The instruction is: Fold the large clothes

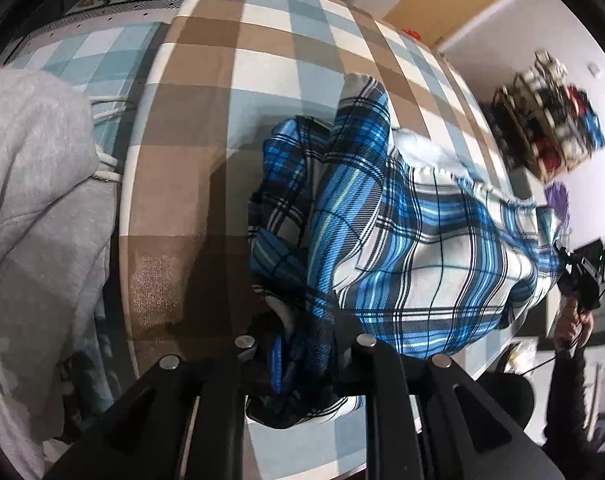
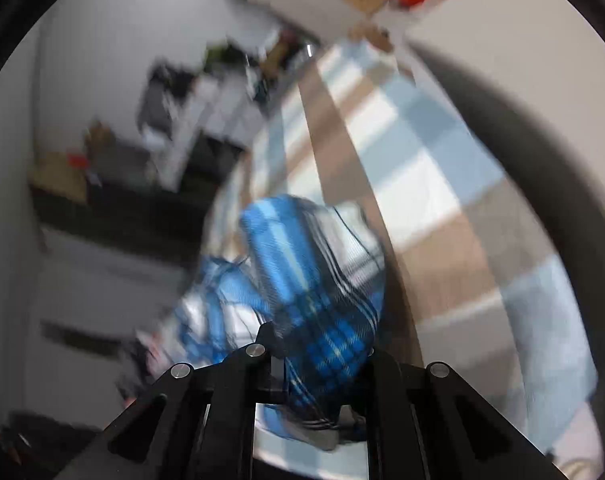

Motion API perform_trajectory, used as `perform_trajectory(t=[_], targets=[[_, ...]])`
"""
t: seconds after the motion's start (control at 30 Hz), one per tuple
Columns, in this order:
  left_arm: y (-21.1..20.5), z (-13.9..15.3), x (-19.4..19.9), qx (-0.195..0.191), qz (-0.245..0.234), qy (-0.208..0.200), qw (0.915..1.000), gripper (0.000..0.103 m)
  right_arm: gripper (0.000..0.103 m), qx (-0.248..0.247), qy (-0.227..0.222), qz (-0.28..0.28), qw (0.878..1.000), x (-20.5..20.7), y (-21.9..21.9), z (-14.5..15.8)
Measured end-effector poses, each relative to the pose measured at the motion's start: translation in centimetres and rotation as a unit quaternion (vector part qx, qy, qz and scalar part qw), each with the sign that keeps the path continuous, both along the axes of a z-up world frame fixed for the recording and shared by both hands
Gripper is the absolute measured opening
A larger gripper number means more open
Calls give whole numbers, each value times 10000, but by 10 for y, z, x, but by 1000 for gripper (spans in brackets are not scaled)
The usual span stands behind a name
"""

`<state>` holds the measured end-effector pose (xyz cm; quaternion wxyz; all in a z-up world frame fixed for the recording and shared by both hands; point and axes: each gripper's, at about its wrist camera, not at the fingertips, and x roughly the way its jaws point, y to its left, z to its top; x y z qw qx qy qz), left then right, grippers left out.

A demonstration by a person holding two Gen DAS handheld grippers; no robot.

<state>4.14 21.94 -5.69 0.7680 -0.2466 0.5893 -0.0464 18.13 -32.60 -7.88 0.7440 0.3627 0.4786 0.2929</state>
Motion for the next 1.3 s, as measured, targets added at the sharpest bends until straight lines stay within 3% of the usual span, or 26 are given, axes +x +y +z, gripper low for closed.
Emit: perform_trajectory(t=[0.1,0.2,0.27,0.4,0.47,0.5,0.57,0.6,0.63,0.67,0.7,0.77,0.87,0.9,0.97,1.07,1.2,1.3], targets=[[1,2,-6,51,84,-14,10000,18,12,102,-59,-343,9993,15,3,2],[-1,5,-6,67,211,-9,9998,18,12,-390,90,-375,9985,38,20,1],[-2,15,-12,100,294,-92,9995,18,12,-818,-96,-405,9958,46,28,4],[-4,50,-22,340,449,-618,9965,18,12,-992,-41,-487,9939,66,35,6],[-6,79,-31,651,638,-963,9912,19,12,-1170,-220,-564,9913,76,38,14],[-7,88,-34,779,652,-1058,9892,21,12,-1328,-253,-611,9889,81,41,17],[-12,112,-42,1098,626,-1234,9843,49,15,-1362,-142,-495,9893,85,46,14],[-16,124,-48,1287,684,-1391,9795,54,26,-1457,23,-344,9887,88,50,9],[-21,136,-51,1357,660,-1565,9761,60,51,-1602,168,-263,9866,87,52,6],[-28,145,-51,1326,580,-1702,9747,63,68,-1649,125,-230,9860,82,51,6],[-34,150,-50,1299,505,-1747,9747,66,95,-1669,-92,-230,9857,73,50,11],[-69,157,-29,1166,10,-1762,9774,80,99,-1648,-559,-348,9841,54,43,24],[-134,148,14,1324,-1010,-1573,9734,80,101,-1376,-1144,-795,9806,19,25,51],[-158,141,29,1471,-1424,-1451,9680,80,103,-1155,-1272,-1074,9793,0,15,58],[-211,120,63,1878,-2190,-1294,9487,80,103,-739,-1299,-1337,9797,-25,8,62],[-255,86,102,2002,-2884,-891,9321,80,103,-177,-1101,-1423,9835,-67,13,53],[-271,57,129,1594,-3123,-482,9353,80,103,145,-1205,-1158,9858,-102,36,34],[-275,45,140,1537,-3235,-384,9329,75,103,-37,-1448,-804,9862,-97,46,40]])
